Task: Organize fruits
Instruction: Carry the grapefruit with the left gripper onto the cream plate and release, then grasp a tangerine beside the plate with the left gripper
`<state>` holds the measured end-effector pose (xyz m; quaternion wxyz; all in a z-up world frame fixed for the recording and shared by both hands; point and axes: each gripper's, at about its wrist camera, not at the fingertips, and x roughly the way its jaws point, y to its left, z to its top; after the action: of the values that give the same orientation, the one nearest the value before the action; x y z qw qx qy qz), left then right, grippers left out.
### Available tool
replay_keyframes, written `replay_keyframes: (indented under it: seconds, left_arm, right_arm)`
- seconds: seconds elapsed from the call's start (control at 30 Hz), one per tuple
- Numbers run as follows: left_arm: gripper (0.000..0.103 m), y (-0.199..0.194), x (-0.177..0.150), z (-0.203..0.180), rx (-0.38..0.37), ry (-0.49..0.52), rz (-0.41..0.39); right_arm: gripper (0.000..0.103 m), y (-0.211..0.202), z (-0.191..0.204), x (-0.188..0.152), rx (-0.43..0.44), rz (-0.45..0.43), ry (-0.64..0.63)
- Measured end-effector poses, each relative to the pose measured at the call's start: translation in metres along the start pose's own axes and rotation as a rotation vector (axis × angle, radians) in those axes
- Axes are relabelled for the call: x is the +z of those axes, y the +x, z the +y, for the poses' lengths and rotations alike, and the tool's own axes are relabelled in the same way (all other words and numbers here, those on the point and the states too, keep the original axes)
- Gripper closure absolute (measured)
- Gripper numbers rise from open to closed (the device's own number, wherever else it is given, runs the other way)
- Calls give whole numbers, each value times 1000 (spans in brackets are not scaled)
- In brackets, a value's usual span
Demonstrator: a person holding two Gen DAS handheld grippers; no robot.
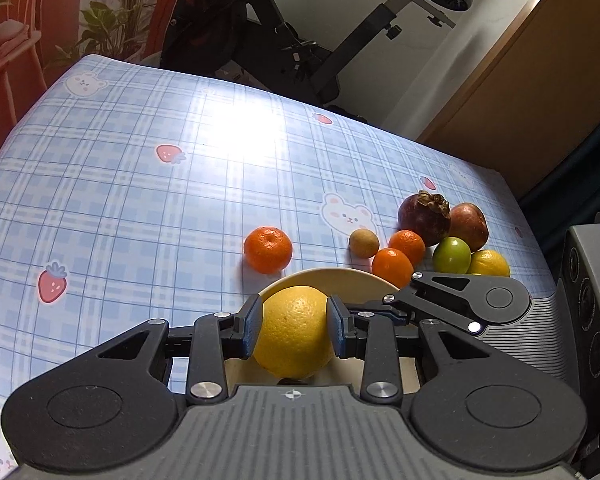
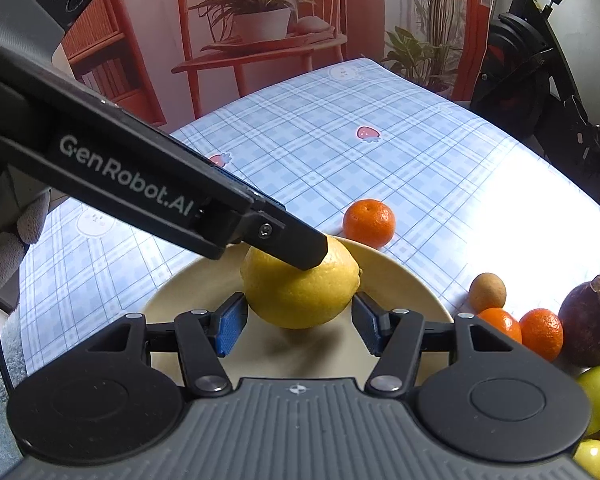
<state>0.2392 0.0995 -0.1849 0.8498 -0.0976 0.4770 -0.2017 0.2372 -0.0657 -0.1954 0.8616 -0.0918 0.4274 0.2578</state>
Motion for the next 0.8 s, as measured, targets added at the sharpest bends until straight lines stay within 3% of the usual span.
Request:
replay_keyframes:
  seconds: [0.33,0.43,0.53,0.8]
  left_arm:
    - [65,-14,6,-7,25,7,-79]
    - [64,-14,15,-10,56,13,-103]
    - [49,-4,23,-13,80,8,-115]
    - [48,29,34,-16,132,-27,-88]
  right_arm:
    - [41,-36,-16,-10,-34,-72,70]
    - [41,-56,-33,-24,-77,-117,143]
    - [41,-76,-52,-42,-142,-150,242]
    - [44,-122,-90,-85,-296,-212,454]
